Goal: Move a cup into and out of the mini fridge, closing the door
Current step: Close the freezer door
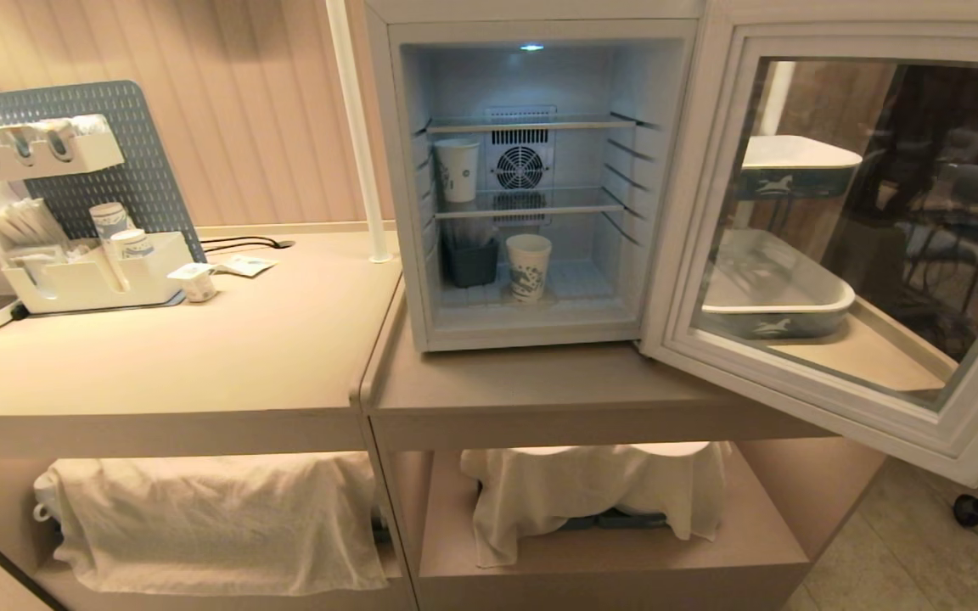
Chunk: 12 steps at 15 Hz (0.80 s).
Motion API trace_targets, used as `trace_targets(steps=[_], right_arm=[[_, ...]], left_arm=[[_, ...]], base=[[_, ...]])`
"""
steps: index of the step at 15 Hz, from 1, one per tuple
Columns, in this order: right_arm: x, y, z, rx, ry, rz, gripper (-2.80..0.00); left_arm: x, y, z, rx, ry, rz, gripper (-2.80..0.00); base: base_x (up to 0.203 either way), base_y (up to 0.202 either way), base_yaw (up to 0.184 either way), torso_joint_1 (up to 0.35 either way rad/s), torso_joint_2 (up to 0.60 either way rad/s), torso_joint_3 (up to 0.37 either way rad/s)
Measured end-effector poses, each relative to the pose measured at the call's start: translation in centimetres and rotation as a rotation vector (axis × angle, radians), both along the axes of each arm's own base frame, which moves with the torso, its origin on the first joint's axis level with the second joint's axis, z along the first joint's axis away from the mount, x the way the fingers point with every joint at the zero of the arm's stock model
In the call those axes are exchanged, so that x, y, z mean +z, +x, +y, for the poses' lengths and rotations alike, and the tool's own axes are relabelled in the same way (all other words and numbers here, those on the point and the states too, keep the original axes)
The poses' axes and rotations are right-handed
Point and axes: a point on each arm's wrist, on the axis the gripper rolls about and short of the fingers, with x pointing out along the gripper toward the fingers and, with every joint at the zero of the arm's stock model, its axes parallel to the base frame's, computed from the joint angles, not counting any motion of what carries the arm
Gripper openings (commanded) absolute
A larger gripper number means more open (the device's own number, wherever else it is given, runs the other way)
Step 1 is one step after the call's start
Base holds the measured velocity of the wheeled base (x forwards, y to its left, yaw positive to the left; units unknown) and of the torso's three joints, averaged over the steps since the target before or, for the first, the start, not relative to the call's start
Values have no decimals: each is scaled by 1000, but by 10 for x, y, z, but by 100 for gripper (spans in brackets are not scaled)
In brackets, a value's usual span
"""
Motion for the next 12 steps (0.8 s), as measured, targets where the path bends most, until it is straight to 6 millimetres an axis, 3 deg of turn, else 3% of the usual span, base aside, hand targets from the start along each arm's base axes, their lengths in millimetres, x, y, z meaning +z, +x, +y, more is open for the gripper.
trace_targets(steps=[12], right_arm=[[9,-46,51,136,-66,-16,-280]], left_arm=[[0,0,0,0,0,0,-280]], base=[[0,0,0,0,0,0]])
